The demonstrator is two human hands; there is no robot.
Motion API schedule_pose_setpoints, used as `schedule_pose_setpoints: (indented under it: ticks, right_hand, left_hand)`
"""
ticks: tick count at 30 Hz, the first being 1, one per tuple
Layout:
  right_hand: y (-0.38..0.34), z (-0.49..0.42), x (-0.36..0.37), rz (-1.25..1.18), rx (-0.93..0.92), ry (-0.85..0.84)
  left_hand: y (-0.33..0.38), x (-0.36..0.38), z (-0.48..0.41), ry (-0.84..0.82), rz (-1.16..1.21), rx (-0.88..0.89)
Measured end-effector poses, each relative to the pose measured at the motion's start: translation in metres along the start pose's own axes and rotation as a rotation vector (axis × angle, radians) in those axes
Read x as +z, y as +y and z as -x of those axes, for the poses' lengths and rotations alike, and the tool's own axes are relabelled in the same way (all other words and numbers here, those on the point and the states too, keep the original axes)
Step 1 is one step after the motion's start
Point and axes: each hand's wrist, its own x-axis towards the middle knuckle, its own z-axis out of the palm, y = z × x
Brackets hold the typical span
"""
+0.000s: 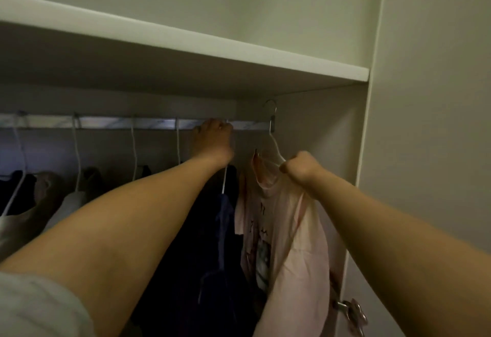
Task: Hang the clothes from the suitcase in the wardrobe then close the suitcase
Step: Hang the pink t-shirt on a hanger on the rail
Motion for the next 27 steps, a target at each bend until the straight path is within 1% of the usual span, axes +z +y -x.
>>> schedule_pose_setpoints:
  ticks: [3, 6, 9, 12, 16, 20, 25, 27]
  right_hand:
    - [-0.006, -0.024, 0.004, 0.009, -0.012, -0.05]
    - [-0.007, -0.042, 0.011, 0.038, -0.031, -0.093]
    - [-0.002, -0.054, 0.018, 0.072, -0.014, -0.121]
    - [0.007, -0.061, 0.024, 0.106, 0.024, -0.164]
    - [0.012, -0.06, 0.025, 0.146, 0.018, -0.163]
    - [0.015, -0.054, 0.022, 0.219, 0.007, -0.193]
    - [0.015, -0.04, 0.024, 0.153, 0.023, -0.203]
    - [0.011, -0.033, 0.023, 0.123, 0.034, -0.194]
  left_hand:
    - [-0.009, -0.001, -0.02, 0.036, -0.067, 0.023]
    - [-0.017, 0.005, -0.034, -0.042, -0.078, -0.058]
    - [-0.021, 0.015, -0.042, -0.103, -0.184, -0.103]
    - [-0.021, 0.021, -0.045, -0.087, -0.226, -0.116]
    - [-0.022, 0.024, -0.043, -0.081, -0.26, -0.102]
    - [-0.024, 0.027, -0.038, -0.102, -0.25, -0.091]
    - [-0.018, 0.029, -0.024, -0.171, -0.248, -0.12]
    - [-0.013, 0.024, -0.014, -0.211, -0.182, -0.149]
